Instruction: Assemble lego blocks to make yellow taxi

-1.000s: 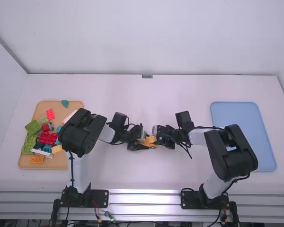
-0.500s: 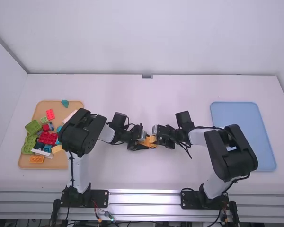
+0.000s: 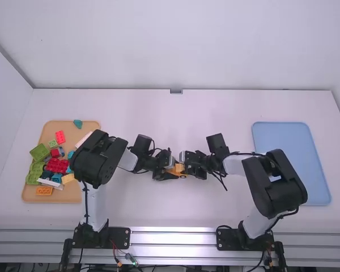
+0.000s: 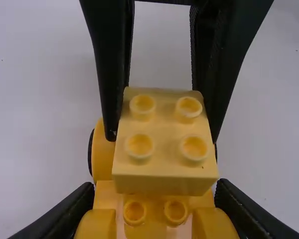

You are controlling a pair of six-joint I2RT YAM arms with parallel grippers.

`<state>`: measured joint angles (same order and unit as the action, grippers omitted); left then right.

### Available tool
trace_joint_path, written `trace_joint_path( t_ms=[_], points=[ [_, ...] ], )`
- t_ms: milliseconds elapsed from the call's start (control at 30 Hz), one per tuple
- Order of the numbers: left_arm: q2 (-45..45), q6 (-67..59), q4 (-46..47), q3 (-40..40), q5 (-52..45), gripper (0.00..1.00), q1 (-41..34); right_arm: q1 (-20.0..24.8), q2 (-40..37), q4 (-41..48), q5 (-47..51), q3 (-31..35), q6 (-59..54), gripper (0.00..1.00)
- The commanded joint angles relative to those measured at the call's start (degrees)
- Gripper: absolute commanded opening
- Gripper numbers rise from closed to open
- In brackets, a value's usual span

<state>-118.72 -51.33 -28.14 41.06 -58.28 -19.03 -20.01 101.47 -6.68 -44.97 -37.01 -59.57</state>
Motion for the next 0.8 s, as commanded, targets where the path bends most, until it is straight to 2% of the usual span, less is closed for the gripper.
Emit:
trace_joint_path(
  t_ms=[0,433,767],
  points=[
    [-0.6,1.0,0.9,-1.2,2.3,0.52,-0.5,0.1,0.8,0.4,1.4,0.2,0.2,0.20],
    [-0.6,1.0,0.7,-1.2,2.3,0.52,-0.5,0.2,0.7,0.5,2.4,0.1,0.5,0.19],
    [-0.6,1.0,0.7,-1.2,2.3,0.52,-0.5,0.9,0.4,4.5,2.6,-2.3,1.0,0.15]
  ],
)
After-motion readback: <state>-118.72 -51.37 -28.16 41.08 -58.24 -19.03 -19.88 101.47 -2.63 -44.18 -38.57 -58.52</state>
